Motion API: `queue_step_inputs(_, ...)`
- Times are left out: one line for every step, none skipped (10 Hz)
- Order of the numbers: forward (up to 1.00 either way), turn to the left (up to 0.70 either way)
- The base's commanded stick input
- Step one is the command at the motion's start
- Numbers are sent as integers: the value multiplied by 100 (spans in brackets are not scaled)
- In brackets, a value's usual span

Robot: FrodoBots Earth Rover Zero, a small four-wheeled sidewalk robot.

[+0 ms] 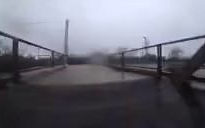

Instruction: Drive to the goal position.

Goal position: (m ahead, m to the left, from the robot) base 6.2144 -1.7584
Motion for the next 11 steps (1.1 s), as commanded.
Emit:
queue_step_inputs(100, 0)
queue_step_inputs(100, 0)
queue_step_inputs(100, 0)
queue_step_inputs(100, 0)
queue_step_inputs(100, 0)
queue_step_inputs(100, 0)
queue_step_inputs(100, 0)
queue_step_inputs(100, 0)
queue_step_inputs(100, 0)
queue_step_inputs(100, 0)
queue_step_inputs(100, 0)
